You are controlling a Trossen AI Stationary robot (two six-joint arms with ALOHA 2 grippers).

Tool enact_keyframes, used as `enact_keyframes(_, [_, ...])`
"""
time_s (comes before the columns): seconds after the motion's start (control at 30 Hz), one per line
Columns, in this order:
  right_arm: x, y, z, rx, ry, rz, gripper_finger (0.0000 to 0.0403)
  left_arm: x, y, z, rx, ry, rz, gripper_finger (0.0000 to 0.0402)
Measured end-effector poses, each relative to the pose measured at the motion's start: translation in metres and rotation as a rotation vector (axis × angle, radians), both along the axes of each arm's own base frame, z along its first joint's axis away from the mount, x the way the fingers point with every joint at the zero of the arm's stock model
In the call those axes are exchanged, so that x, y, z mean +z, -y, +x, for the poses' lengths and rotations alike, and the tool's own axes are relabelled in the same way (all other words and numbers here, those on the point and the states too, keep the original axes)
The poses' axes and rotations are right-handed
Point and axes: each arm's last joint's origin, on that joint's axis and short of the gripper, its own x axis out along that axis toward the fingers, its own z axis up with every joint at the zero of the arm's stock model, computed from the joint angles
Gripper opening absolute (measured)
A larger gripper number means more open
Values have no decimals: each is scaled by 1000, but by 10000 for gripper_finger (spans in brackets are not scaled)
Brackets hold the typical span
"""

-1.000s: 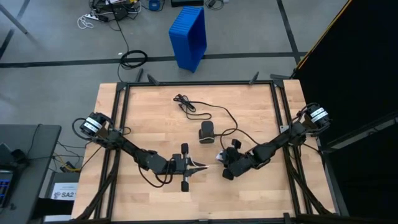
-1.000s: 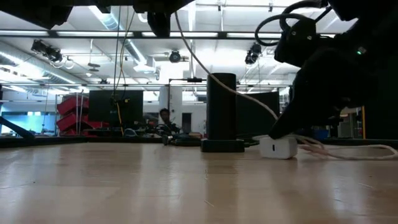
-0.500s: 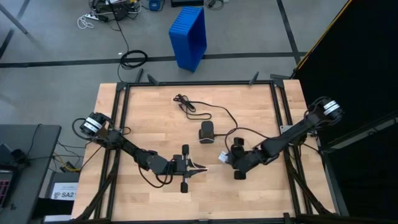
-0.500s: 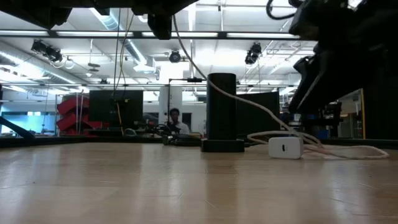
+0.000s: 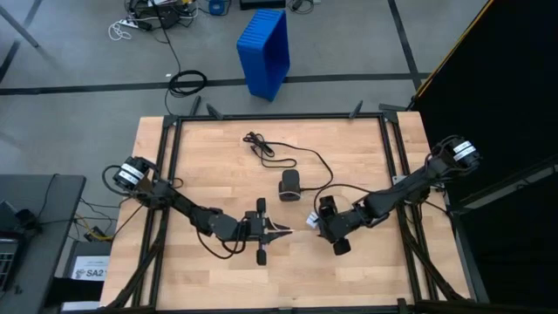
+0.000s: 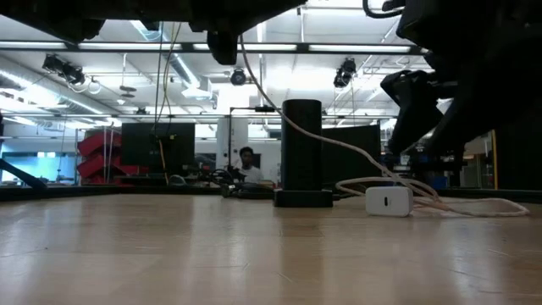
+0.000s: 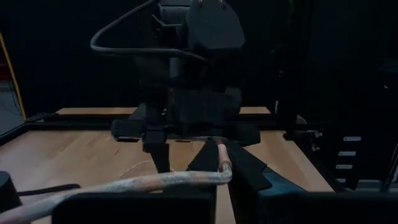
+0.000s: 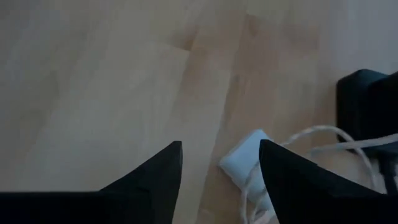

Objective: Plug in charger
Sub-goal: Insert the charger cable into the charger adapter

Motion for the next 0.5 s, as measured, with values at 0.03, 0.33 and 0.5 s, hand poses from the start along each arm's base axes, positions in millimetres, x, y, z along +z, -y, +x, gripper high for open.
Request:
enact_keyframes(0.03, [-1,0,-1,18,-10,-11,186,0,0,0,2,-3,1,0])
enact_keyframes(0.33, [-2,-3,3,114,12,-24,183,-1,0,0,2,-6,3,0])
enact_keyframes(0.5, [-24,-8,14,172,-75,-101,185,-2,-1,1,4,-14,7,1])
